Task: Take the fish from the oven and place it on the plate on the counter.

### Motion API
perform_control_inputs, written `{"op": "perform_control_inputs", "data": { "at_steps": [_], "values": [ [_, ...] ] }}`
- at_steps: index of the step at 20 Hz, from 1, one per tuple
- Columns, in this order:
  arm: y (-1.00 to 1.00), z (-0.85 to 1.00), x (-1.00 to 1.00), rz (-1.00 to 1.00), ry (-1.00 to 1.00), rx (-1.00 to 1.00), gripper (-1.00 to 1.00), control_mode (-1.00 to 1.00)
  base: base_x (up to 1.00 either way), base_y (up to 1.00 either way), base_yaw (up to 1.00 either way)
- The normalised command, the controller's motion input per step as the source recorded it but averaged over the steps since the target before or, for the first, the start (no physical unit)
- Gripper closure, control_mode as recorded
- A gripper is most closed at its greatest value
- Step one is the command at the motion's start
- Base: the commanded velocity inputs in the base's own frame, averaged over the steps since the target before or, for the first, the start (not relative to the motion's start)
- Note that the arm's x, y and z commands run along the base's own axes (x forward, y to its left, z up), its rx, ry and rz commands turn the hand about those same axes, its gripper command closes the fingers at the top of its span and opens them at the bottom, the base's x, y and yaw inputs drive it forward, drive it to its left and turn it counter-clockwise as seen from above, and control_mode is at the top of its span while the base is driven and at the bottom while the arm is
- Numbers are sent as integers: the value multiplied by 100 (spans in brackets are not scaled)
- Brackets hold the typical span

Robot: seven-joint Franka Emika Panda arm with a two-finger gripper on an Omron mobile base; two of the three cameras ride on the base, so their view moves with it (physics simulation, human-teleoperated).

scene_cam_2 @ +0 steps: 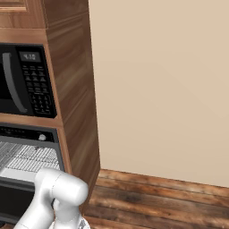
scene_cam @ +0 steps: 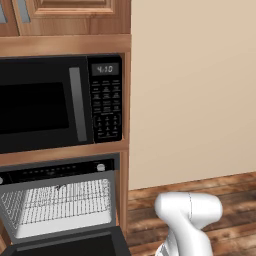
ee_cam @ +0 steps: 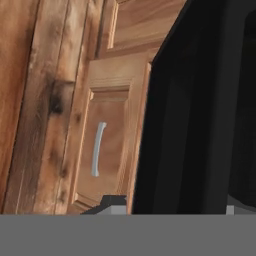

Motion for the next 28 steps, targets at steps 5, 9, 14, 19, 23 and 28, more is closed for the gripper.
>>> {"op": "perform_control_inputs", "data": {
  "at_steps": [5,9,14,19,23,28],
  "values": [
    [1,0,-100,17,-2,0,100,-100,0,0,0],
    [8,19,-100,18,-17,0,100,-100,0,0,0],
    [5,61,-100,18,-37,0,100,-100,0,0,0],
    [8,100,-93,18,-45,0,100,-100,0,0,0],
    [0,71,-61,18,-34,4,100,-100,0,0,0],
    [-3,63,-10,12,-23,11,100,-100,0,0,0]
  ]
}}
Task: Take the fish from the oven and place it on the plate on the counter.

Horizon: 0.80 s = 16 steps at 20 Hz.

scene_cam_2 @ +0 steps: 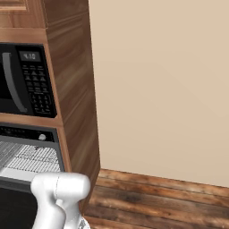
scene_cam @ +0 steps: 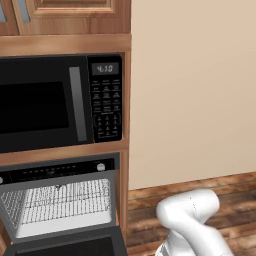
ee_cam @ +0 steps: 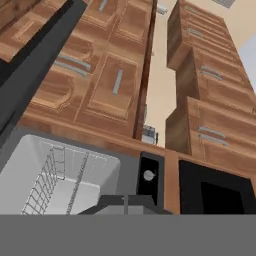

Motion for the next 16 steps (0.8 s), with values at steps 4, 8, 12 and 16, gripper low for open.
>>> {"op": "perform_control_inputs", "data": {
  "at_steps": [4,8,12,16],
  "values": [
    [-16,49,26,4,-4,11,100,-100,0,0,0],
    [-30,39,11,1,-5,15,100,-100,0,0,0],
    [-2,37,0,-6,-30,13,-100,-100,0,0,0],
    [-60,43,-4,0,-11,28,-100,-100,0,0,0]
  ]
}}
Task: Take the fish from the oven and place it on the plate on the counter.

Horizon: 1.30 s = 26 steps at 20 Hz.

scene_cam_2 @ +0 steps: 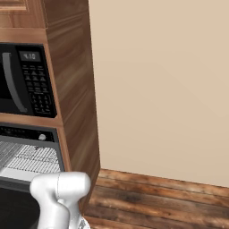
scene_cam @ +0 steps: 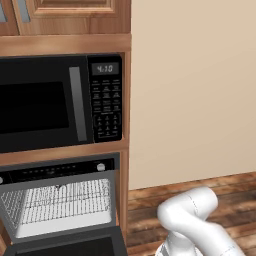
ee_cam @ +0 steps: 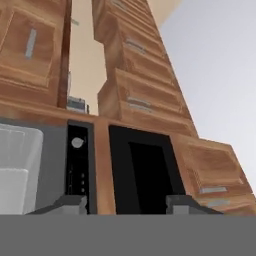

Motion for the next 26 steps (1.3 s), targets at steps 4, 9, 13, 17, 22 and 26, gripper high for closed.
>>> {"op": "perform_control_inputs", "data": {
  "at_steps": [4,9,13,17,22,26],
  "values": [
    [-55,82,1,-1,4,25,-100,-100,0,0,0],
    [-18,95,30,-18,25,16,-100,-100,0,0,0],
    [0,68,48,-33,35,6,-100,-100,0,0,0],
    [26,40,37,-25,44,0,-100,-100,0,0,0],
    [21,34,41,-6,53,-1,-100,-100,0,0,0],
    [0,13,24,0,43,1,-100,-100,0,0,0]
  ]
}}
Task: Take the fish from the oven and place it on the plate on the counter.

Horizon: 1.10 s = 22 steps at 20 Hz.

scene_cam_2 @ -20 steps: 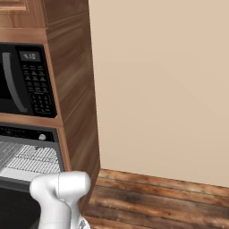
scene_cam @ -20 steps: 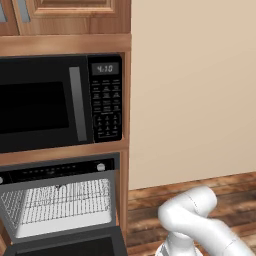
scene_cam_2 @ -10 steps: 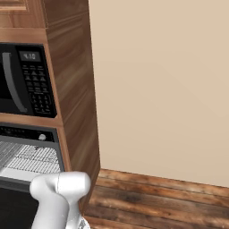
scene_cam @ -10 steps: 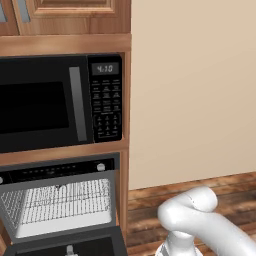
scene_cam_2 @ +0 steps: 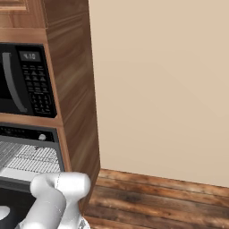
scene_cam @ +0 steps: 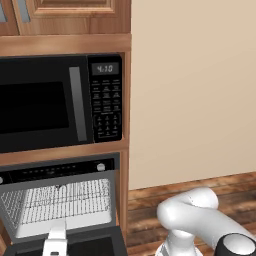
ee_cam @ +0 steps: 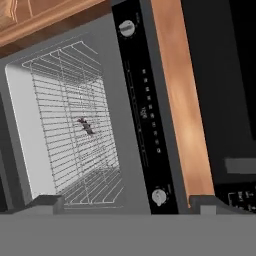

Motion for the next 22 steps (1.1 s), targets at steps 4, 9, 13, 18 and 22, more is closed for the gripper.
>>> {"op": "perform_control_inputs", "data": {
  "at_steps": [4,9,13,18,22],
  "values": [
    [-1,-9,21,0,8,4,-100,-100,0,0,0],
    [0,-44,41,1,-1,0,-100,-100,0,0,0],
    [0,-54,63,0,-6,0,-100,-100,0,0,0],
    [0,-45,89,2,0,0,-100,-100,0,0,0],
    [0,-46,100,0,4,0,-100,-100,0,0,0]
  ]
}}
